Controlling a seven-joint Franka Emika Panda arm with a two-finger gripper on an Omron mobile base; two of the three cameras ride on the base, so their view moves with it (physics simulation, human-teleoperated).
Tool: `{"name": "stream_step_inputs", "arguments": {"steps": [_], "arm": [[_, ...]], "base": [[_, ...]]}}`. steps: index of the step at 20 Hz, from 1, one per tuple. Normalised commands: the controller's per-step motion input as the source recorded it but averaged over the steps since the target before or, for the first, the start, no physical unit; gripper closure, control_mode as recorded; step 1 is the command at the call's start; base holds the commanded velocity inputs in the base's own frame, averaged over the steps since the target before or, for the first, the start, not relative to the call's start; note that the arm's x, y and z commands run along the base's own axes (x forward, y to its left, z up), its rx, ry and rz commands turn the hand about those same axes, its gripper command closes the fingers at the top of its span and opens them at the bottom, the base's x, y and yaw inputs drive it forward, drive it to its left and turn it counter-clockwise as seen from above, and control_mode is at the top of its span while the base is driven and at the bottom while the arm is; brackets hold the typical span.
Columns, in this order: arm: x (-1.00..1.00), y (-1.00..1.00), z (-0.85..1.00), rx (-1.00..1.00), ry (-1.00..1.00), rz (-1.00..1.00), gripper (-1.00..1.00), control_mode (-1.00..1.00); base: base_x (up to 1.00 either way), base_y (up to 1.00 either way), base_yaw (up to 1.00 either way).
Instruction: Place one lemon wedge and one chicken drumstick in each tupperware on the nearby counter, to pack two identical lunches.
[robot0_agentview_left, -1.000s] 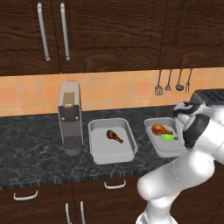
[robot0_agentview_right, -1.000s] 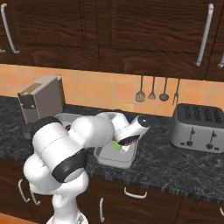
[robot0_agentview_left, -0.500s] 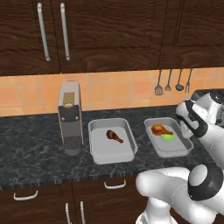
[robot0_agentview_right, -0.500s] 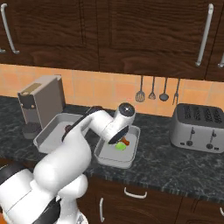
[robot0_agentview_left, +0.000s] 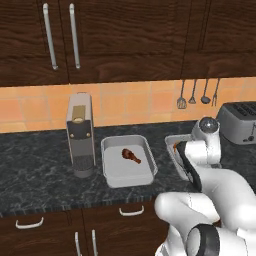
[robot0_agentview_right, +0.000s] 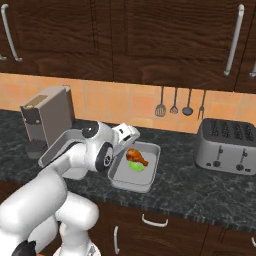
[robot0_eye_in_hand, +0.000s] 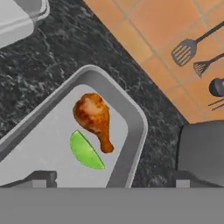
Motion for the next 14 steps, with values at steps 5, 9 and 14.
{"name": "stream_step_inputs", "arguments": {"steps": [5, 9, 14], "arm": [[-0.03, 0.28, 0.63, 0.24, -0.14, -0.76, -1.00, -1.00], [-0.67, 0.42, 0.82, 0.47, -0.31, -0.44, -1.00, -1.00], [-0.99, 0.37, 0.92, 0.52, -0.34, -0.11, -1.00, -1.00]], "base": [[0.00, 0.00, 0.00], [0.00, 0.00, 0.00], [0.00, 0.00, 0.00]]}}
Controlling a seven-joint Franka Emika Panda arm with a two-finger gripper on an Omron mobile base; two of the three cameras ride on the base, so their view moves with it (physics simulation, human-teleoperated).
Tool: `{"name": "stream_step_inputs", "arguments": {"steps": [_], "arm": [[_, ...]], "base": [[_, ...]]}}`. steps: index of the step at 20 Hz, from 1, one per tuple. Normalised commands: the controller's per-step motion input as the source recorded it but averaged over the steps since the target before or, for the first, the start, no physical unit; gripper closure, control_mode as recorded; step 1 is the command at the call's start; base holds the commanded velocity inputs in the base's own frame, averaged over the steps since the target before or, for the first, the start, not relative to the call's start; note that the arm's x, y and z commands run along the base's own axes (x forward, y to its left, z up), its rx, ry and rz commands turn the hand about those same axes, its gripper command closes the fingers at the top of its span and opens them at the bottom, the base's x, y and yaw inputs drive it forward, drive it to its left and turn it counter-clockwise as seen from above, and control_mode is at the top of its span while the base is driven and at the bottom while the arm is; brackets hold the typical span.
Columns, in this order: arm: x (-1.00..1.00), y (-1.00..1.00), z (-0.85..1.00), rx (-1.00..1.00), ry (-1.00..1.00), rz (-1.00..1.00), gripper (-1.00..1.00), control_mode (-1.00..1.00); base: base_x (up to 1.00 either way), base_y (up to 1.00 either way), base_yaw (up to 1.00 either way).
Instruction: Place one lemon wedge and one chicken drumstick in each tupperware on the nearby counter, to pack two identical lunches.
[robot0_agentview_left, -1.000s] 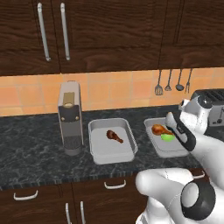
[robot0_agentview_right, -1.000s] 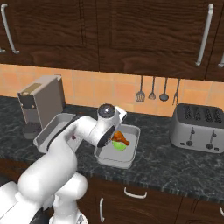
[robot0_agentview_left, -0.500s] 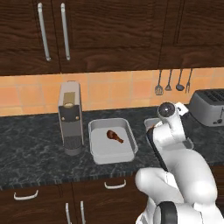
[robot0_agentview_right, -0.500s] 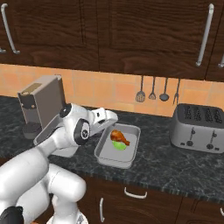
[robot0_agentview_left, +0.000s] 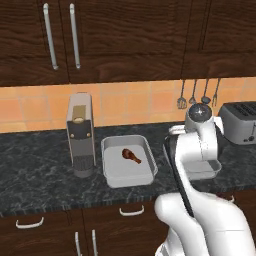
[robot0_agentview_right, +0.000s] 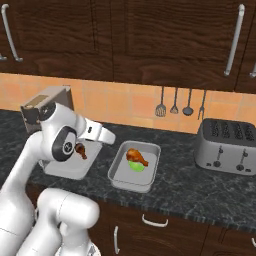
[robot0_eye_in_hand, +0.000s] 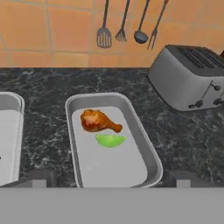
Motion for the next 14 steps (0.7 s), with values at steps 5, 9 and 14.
{"name": "stream_step_inputs", "arguments": {"steps": [5, 9, 14], "arm": [[-1.00, 0.31, 0.17, 0.25, -0.40, 0.02, -1.00, -1.00], [-1.00, 0.15, 0.21, 0.00, -0.18, 0.19, -1.00, -1.00], [-1.00, 0.00, 0.19, 0.00, 0.00, 0.24, -1.00, -1.00]], "base": [[0.00, 0.00, 0.00], [0.00, 0.00, 0.00], [0.00, 0.00, 0.00]]}}
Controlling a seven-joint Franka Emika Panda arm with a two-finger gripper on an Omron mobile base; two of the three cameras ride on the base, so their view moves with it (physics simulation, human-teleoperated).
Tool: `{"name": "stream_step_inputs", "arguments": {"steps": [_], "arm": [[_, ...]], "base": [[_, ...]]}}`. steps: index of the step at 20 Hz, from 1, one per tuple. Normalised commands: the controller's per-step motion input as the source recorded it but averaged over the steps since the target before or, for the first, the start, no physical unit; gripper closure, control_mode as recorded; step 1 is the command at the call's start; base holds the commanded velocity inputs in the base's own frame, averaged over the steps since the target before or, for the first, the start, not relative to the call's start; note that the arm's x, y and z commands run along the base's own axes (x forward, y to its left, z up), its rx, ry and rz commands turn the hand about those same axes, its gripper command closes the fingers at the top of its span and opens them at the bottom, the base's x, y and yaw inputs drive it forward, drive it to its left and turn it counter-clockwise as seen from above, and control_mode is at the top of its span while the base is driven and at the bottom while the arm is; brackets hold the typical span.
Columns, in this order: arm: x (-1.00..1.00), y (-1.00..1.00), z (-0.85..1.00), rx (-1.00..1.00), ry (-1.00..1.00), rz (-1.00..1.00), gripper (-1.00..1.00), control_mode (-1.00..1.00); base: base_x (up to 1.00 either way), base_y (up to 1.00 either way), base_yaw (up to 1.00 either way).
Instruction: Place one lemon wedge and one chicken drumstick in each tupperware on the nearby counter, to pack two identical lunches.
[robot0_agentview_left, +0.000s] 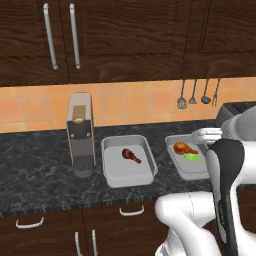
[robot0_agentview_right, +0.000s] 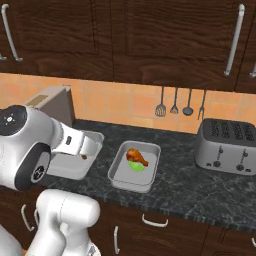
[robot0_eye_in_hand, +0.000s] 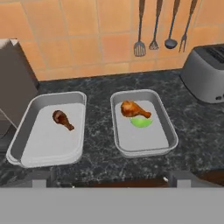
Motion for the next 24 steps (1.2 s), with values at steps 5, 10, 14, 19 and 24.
{"name": "stream_step_inputs", "arguments": {"steps": [5, 10, 14, 19, 24], "arm": [[-0.70, 0.32, 0.05, 0.00, 0.05, 0.24, -1.00, -1.00], [0.00, 0.09, 0.02, 0.00, 0.02, 0.02, -1.00, 1.00], [0.00, 0.00, 0.00, 0.00, 0.00, 0.00, -1.00, 1.00], [0.00, 0.00, 0.00, 0.00, 0.00, 0.00, -1.00, 1.00], [0.00, 0.00, 0.00, 0.00, 0.00, 0.00, -1.00, 1.00]], "base": [[0.00, 0.00, 0.00], [0.19, 0.02, 0.02], [0.08, -0.95, -0.07], [0.00, -1.00, -0.05], [-0.07, -1.00, -0.02]]}}
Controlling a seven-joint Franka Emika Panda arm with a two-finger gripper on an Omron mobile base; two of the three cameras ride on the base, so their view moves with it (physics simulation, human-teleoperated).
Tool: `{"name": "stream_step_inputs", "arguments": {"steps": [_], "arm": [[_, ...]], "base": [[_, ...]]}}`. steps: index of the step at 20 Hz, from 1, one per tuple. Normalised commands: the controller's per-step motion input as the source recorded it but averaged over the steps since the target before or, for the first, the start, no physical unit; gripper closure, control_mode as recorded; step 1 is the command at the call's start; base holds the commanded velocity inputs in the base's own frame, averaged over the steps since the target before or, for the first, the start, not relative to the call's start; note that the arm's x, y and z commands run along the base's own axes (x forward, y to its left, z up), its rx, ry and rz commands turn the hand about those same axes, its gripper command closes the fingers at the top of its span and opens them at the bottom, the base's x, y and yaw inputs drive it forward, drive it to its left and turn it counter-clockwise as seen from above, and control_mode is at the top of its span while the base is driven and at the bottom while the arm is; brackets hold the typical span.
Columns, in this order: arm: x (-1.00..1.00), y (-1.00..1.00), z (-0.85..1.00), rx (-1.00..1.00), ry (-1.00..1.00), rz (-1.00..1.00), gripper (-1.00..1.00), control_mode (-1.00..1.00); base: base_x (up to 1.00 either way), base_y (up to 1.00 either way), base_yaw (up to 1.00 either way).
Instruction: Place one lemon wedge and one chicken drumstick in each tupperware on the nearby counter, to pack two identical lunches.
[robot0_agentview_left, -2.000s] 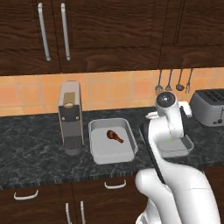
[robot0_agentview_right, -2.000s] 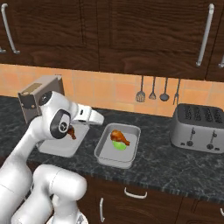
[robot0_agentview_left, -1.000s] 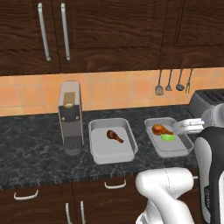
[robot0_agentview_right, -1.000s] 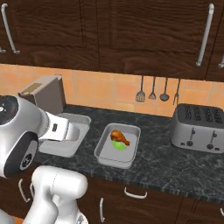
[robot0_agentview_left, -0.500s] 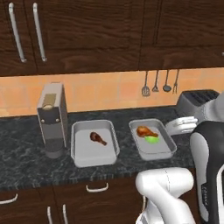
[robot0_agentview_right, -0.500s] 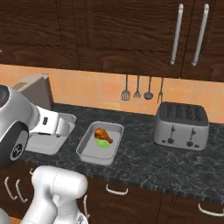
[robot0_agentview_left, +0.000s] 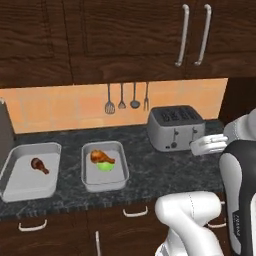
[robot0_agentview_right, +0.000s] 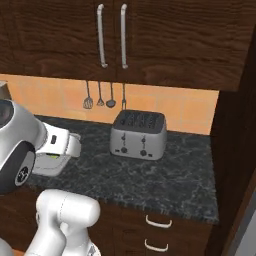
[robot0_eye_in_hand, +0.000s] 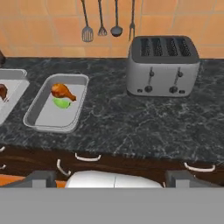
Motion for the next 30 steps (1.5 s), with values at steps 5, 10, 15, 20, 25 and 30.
{"name": "stream_step_inputs", "arguments": {"steps": [5, 10, 15, 20, 25, 30], "arm": [[0.00, 0.00, 0.00, 0.00, 0.00, 0.00, -1.00, 1.00], [0.00, 0.00, 0.00, 0.00, 0.00, 0.00, -1.00, 1.00], [0.00, 0.00, 0.00, 0.00, 0.00, 0.00, -1.00, 1.00], [0.00, 0.00, 0.00, 0.00, 0.00, 0.00, -1.00, 1.00], [0.00, 0.00, 0.00, 0.00, 0.00, 0.00, -1.00, 1.00], [0.00, 0.00, 0.00, 0.00, 0.00, 0.00, -1.00, 1.00]], "base": [[-0.45, -0.95, 0.00], [-1.00, -0.58, 0.03], [-0.67, -0.49, 0.01], [-0.01, -0.98, -0.11], [0.00, -1.00, -0.09], [0.09, -1.00, -0.02]]}}
